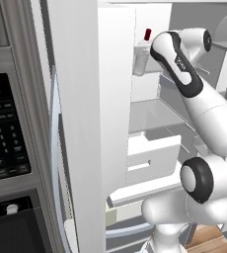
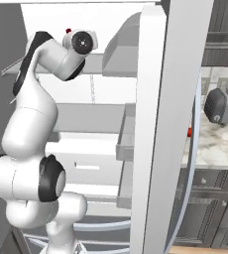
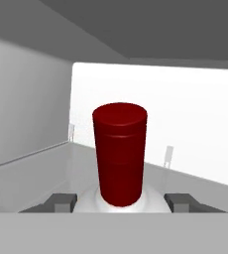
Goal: Place the liquor on the top shelf of the fridge to keep it out of children's reach, and place the orange and tomato on lower shelves for easy access.
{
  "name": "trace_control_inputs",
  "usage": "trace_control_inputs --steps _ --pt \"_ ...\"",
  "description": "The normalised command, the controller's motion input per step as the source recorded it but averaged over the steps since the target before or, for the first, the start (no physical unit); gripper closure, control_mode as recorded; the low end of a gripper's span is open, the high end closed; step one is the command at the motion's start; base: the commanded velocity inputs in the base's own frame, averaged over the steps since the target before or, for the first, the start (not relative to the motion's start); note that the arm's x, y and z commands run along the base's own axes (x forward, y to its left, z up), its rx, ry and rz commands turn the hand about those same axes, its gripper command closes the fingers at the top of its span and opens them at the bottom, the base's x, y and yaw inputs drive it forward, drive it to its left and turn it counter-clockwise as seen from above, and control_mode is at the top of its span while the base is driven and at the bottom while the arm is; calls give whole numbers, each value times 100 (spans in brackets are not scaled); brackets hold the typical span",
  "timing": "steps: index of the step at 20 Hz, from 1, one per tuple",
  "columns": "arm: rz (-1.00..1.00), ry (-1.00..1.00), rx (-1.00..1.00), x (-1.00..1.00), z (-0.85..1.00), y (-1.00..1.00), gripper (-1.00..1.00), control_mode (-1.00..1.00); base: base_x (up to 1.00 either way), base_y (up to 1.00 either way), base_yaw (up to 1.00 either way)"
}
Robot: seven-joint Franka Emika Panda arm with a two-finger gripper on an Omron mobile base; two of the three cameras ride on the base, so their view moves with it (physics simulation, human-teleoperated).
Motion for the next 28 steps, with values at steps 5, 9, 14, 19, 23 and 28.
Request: trace_control_inputs --steps 5,9,14,19,23,28 --pt "0 0 0 58 0 7 100 -100 0 0 0" --pt "0 0 0 62 0 3 100 -100 0 0 0" --pt "0 0 0 65 -1 0 100 -100 0 0 0" --pt "0 0 0 63 -9 5 100 -100 0 0 0" --pt "0 0 0 66 -12 8 100 -100 0 0 0" --pt "0 0 0 66 -13 11 100 -100 0 0 0"
